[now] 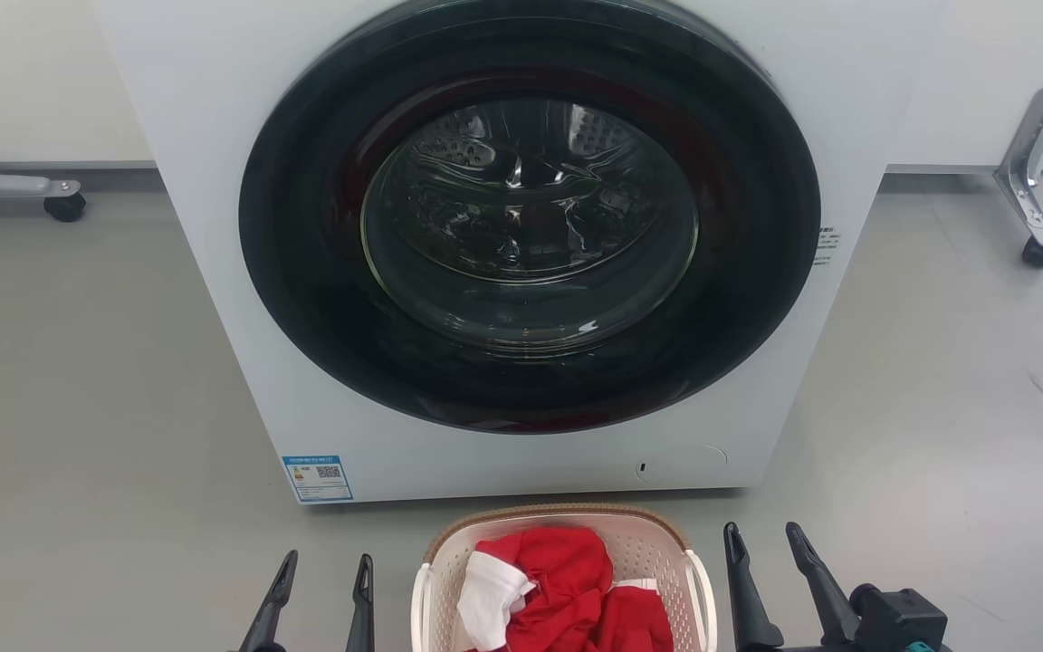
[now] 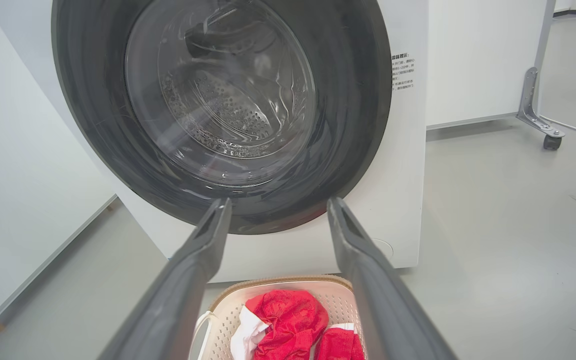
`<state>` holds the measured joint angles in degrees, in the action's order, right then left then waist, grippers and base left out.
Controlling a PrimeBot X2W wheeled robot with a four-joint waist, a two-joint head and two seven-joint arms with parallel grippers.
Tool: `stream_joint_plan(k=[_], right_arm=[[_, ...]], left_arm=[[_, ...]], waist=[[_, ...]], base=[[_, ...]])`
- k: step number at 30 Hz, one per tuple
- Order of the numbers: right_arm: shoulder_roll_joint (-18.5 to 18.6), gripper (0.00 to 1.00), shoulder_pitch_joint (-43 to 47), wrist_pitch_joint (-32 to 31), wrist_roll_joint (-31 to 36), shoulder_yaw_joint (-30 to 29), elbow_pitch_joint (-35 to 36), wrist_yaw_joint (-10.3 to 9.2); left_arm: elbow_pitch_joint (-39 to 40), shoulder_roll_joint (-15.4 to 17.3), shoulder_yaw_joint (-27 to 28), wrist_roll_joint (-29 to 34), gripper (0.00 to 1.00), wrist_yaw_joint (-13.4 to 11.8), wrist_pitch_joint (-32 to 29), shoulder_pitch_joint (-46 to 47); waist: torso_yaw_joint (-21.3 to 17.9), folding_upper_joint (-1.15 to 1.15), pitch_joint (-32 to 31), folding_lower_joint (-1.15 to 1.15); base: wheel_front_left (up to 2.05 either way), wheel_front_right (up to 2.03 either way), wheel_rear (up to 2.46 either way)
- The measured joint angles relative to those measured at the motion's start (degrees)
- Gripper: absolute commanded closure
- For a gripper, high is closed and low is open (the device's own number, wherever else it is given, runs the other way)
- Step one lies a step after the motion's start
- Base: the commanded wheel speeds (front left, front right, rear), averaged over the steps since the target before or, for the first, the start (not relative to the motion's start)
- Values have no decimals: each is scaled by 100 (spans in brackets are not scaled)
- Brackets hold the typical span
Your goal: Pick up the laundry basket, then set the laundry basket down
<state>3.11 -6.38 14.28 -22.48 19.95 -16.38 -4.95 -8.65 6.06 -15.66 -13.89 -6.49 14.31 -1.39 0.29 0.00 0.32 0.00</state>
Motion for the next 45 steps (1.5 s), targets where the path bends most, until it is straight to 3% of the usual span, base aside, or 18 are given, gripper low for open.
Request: stream_joint_plan(k=[24,34,45], right_arm=[[-7,0,118,1,110,-122,142,91],[-10,0,57,1,136,-207,331,100],[-10,0,-578,1,190,-466,297,113]], left_arm=[[32,-9,75,27,0,46,1,-18],[151,-68,131,35,0,46,1,77],[-38,-89,245,35,0,46,2,615]], waist=[[11,0,149,0],[33,0,640,0],[44,0,1475,1]], base=[[0,0,0],[0,0,0],[0,0,0]])
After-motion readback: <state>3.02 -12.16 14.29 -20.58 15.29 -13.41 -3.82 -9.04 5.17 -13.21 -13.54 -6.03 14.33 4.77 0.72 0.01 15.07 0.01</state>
